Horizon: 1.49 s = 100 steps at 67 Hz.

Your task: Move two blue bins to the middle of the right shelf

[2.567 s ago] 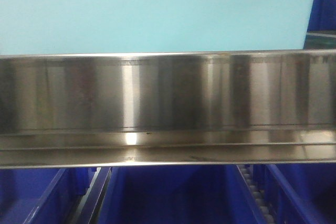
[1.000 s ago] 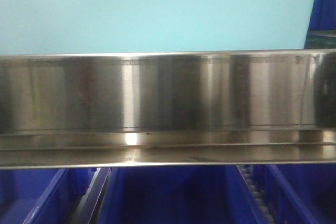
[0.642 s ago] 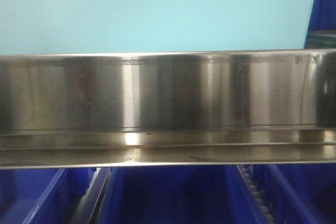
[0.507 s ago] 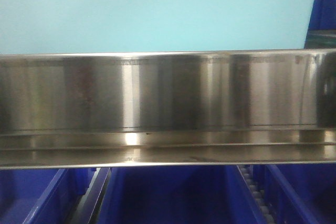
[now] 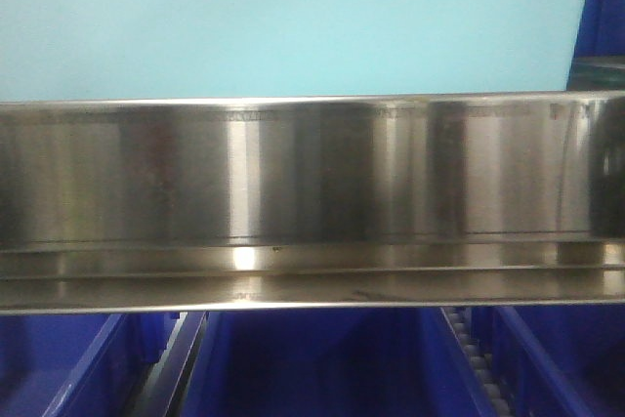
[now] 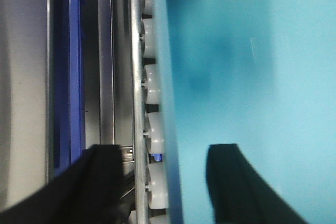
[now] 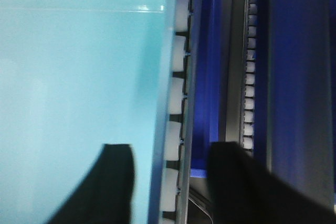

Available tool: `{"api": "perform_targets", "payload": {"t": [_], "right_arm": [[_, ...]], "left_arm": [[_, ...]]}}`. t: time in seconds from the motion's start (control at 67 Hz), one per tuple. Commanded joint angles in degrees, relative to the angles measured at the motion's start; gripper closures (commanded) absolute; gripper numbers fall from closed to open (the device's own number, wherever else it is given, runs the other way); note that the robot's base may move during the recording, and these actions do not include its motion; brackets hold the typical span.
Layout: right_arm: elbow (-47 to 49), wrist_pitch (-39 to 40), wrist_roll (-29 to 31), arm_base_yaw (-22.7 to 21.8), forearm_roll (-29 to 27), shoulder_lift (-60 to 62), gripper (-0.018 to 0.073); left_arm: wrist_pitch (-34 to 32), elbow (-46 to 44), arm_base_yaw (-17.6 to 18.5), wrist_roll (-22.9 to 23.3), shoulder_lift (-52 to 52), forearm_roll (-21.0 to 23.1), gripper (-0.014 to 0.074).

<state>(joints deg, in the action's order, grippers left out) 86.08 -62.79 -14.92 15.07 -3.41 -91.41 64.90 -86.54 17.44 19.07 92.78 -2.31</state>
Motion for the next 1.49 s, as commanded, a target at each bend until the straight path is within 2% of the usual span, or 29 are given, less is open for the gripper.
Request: {"api": "perform_targets", "payload": {"t": [0.0, 0.075, 0.149, 0.269, 0.507, 0.701, 0.851, 1.075, 1.284, 1.478], "right_arm": [[0.4, -0.2, 0.1, 0.1, 0.1, 0.1, 0.056], [0.4, -0.3, 0.1, 0.1, 0.1, 0.1, 0.0729], [0.4, -0.3, 0.1, 0.1, 0.1, 0.1, 0.0721], [0.5, -0.1, 0.1, 0.1, 0.1, 0.1, 0.0722], [0.7, 3.0, 0.1, 0.1, 0.4, 3.1, 0.0722], [0.7, 11.9, 0.4, 0.1, 1.1, 8.5, 0.0722], [0.7, 21.8, 1.0, 0.1, 5.5, 11.6, 0.0722], [0.7, 33.2, 1.0, 0.1, 5.7, 13.7, 0.0722], [0.7, 36.3, 1.0, 0.1, 6.1, 13.9, 0.0722], [0.7, 40.7, 1.0, 0.1, 9.4, 13.9, 0.0722]], "left_arm": [[0.2, -0.4, 0.0, -0.4, -0.1, 0.5, 0.0486], [0.2, -0.4, 0.0, -0.3, -0.1, 0.6, 0.0606], [0.1, -0.4, 0.0, -0.4, -0.1, 1.0, 0.0707], [-0.3, -0.4, 0.0, -0.6, -0.2, 2.3, 0.0707], [-1.0, -3.7, 0.7, -0.6, -3.3, 0.6, 0.0707], [-8.7, -7.3, 1.2, -0.7, -7.5, -1.0, 0.0707], [-15.0, -8.9, 1.2, -0.7, -9.7, -2.6, 0.0707], [-23.1, -10.9, 1.2, -0.7, -10.3, -4.5, 0.0707], [-27.4, -11.4, 1.2, -0.7, -10.5, -7.9, 0.0707], [-28.5, -11.4, 1.2, -0.7, -10.5, -8.4, 0.0707]]}}
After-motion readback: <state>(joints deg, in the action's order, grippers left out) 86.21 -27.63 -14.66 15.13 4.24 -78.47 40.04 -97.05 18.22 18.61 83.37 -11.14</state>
